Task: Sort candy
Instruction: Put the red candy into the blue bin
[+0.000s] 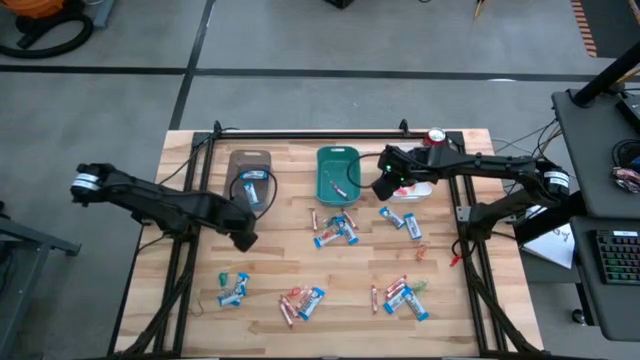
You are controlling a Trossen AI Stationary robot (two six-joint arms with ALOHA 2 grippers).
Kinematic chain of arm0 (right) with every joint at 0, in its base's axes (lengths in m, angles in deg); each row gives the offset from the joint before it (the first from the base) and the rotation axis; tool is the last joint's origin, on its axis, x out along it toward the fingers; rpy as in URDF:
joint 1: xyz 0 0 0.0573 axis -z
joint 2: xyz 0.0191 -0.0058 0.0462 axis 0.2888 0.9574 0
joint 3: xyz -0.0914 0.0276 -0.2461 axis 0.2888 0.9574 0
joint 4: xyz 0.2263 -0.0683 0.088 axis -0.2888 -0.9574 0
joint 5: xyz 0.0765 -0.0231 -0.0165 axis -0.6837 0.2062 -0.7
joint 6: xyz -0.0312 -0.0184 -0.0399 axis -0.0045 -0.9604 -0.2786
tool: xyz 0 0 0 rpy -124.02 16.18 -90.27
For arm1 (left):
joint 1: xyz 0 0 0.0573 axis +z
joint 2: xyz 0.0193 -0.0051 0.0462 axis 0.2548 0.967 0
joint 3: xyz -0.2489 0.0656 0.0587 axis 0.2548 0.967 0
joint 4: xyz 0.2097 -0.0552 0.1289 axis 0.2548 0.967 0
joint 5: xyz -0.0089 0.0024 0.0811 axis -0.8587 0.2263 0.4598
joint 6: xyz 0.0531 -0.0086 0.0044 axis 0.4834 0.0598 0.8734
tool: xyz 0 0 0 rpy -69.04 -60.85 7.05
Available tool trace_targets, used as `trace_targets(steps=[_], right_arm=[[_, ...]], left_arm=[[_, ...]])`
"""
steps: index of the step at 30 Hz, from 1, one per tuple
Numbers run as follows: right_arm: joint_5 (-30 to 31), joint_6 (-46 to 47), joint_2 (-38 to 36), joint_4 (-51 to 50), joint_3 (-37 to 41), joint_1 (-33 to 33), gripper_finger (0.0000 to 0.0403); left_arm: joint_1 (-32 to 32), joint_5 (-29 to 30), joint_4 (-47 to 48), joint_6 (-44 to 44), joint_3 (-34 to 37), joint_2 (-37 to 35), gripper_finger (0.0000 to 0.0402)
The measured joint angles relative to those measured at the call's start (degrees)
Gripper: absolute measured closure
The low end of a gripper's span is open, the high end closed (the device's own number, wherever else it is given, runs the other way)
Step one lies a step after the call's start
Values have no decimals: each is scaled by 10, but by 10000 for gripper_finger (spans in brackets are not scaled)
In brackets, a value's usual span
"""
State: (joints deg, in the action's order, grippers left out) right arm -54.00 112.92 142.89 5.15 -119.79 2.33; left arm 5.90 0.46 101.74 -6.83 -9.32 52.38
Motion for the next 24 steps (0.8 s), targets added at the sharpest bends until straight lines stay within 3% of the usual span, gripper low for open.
trace_targets(steps=[8, 24], right_arm=[[0, 5, 0, 0, 0, -9, 300], [0, 13, 0, 1, 0, -9, 300]], left_arm=[[0, 16, -33, -1, 25, 54, 241], [0, 29, -95, -14, 57, 149, 240]])
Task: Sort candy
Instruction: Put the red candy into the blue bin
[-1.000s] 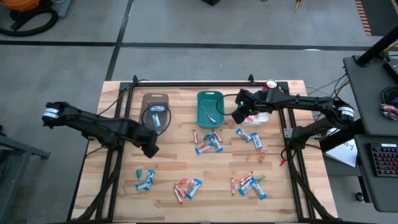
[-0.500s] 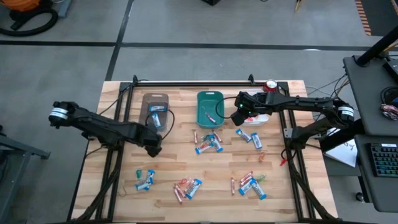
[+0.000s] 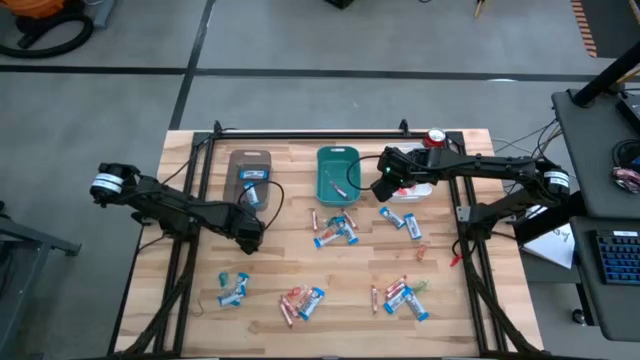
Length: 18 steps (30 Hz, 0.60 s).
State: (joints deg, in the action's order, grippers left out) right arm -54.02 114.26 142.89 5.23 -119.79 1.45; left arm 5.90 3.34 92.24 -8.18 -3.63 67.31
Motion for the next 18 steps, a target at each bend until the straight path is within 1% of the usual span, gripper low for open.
trace_targets(steps=[3, 5, 13, 15, 18], right_arm=[[0, 0, 0, 0, 0, -1, 300], [0, 0, 0, 0, 0, -2, 300], [-1, -2, 0, 0, 0, -8, 300], [-1, -3, 0, 0, 0, -9, 300], [-1, -9, 0, 0, 0, -11, 300]], left_arm=[[0, -1, -3, 2, 1, -3, 250], [0, -3, -7, 2, 2, -10, 267], [0, -10, -13, 4, 4, -26, 384], [0, -9, -12, 4, 4, -27, 390], [-4, -13, -11, 13, 4, -32, 381]])
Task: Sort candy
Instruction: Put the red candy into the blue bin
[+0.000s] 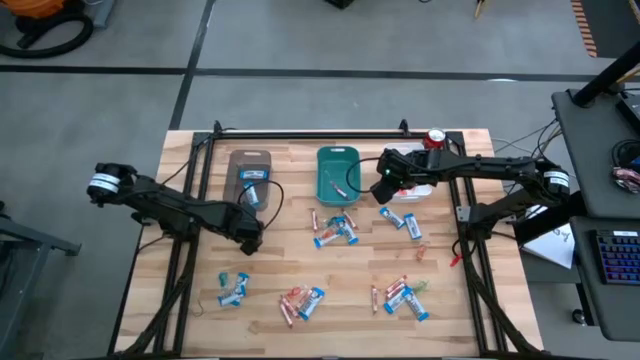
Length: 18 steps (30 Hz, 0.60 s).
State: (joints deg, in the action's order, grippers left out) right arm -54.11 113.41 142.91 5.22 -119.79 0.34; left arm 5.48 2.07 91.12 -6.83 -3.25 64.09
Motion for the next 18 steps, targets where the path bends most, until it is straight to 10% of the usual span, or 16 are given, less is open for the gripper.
trace_targets(steps=[11, 18], right_arm=[[-1, -29, 0, 31, 0, -34, 300], [0, -115, 1, 209, 15, -88, 300]], left_arm=[[-58, -41, -28, 135, -34, -93, 391], [-74, 26, -259, 339, -22, -150, 391]])
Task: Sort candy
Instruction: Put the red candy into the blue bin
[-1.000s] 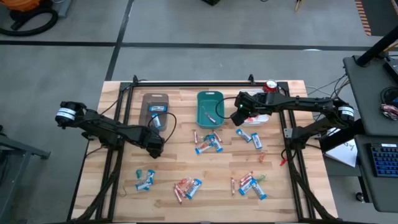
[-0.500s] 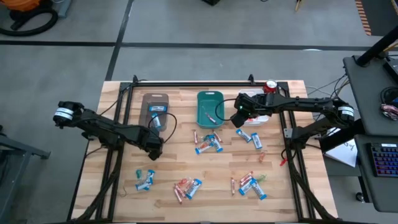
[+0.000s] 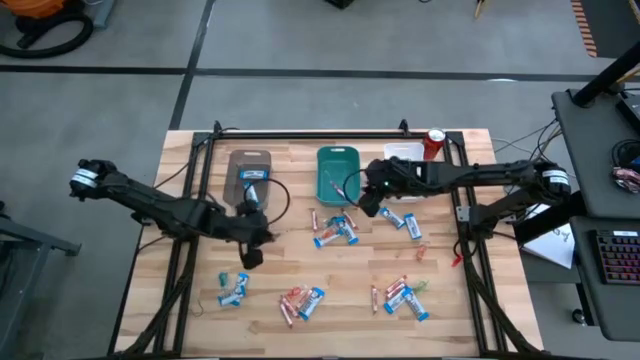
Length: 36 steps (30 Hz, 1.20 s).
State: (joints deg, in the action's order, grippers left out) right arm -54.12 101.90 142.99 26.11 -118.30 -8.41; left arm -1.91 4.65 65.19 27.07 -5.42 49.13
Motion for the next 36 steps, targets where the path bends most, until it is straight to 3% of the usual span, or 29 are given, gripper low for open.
trace_targets(steps=[6, 11, 13, 27, 36], right_arm=[[-20, -149, 24, 310, 42, -58, 300], [-41, -230, 72, 545, 64, -93, 300], [-42, -248, 92, 593, 66, -100, 300], [-85, -206, 163, 616, 28, -102, 220], [-84, -210, 202, 618, -26, -102, 227]], left_arm=[[1, 89, -172, 149, 2, 8, 391], [4, 154, -285, 212, 3, 36, 391], [5, 160, -313, 223, 3, 48, 391], [10, 231, -348, 205, 3, 74, 391], [10, 230, -377, 204, 3, 88, 390]])
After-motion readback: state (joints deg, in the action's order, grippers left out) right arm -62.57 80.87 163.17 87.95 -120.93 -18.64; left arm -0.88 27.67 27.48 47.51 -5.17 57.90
